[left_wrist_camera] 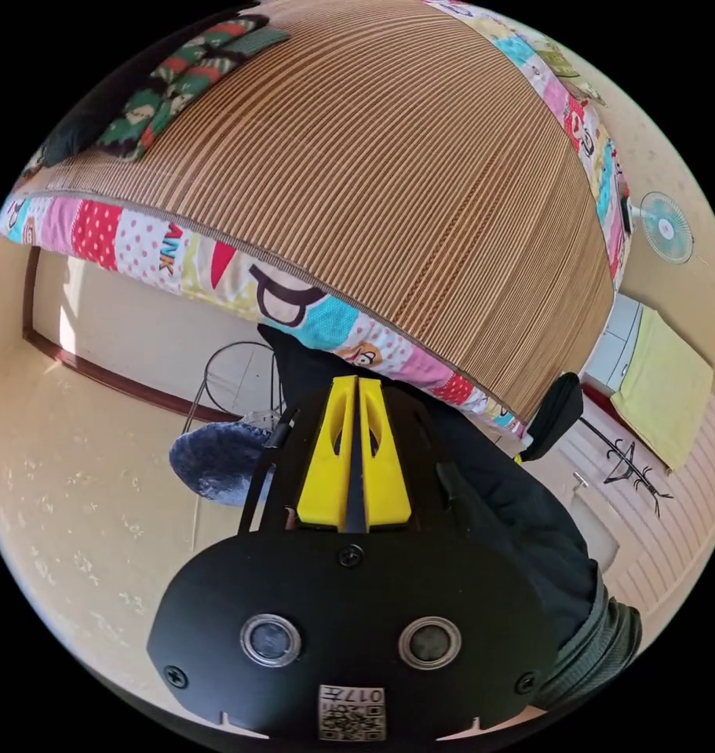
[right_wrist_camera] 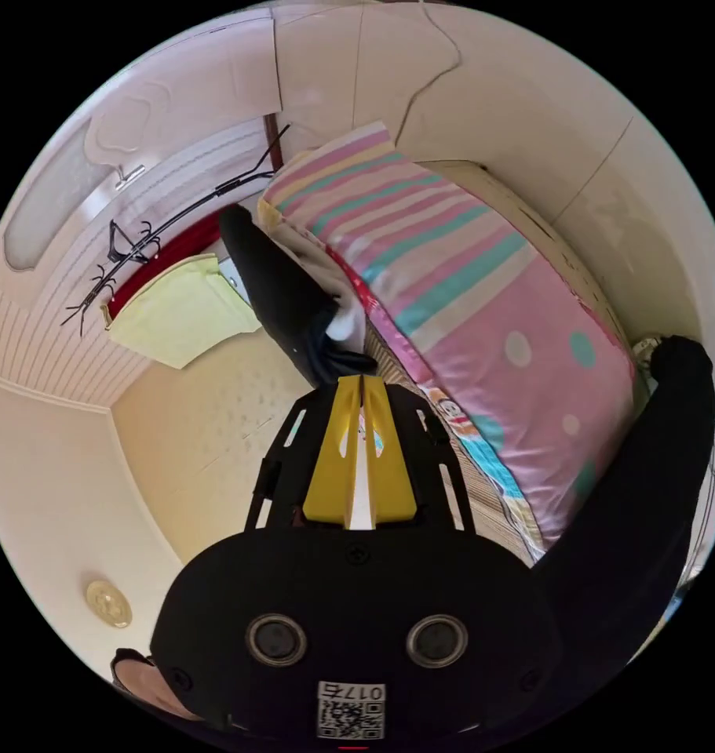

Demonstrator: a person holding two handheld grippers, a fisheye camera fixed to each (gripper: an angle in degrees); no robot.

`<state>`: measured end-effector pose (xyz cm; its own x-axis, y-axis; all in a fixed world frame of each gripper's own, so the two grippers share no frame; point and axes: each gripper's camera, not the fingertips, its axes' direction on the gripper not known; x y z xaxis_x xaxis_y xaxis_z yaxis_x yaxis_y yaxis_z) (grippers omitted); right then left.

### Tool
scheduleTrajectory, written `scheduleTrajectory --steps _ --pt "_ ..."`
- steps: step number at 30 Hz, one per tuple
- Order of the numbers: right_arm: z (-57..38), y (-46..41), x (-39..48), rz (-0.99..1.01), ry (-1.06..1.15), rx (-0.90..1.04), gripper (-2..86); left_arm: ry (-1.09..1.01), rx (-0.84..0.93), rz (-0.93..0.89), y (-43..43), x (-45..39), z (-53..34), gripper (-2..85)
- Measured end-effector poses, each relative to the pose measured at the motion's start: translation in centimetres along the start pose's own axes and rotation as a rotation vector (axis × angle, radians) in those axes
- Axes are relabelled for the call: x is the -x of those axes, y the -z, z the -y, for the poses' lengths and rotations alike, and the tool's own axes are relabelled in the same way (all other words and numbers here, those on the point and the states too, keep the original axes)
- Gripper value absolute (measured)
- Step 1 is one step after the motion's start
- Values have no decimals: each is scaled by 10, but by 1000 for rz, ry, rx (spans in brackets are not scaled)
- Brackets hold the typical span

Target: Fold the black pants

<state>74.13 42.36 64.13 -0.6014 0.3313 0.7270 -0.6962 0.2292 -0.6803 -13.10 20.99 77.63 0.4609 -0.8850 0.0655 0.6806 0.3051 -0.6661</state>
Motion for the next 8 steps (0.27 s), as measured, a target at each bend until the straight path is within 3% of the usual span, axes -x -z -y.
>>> scheduleTrajectory --steps 5,8 --pt "-32 -26 -6 -32 22 186 4 112 32 -179 -59 0 -62 -10" --pt "-47 -56 1 -37 46 314 4 159 31 -263 -49 6 -74 -10"
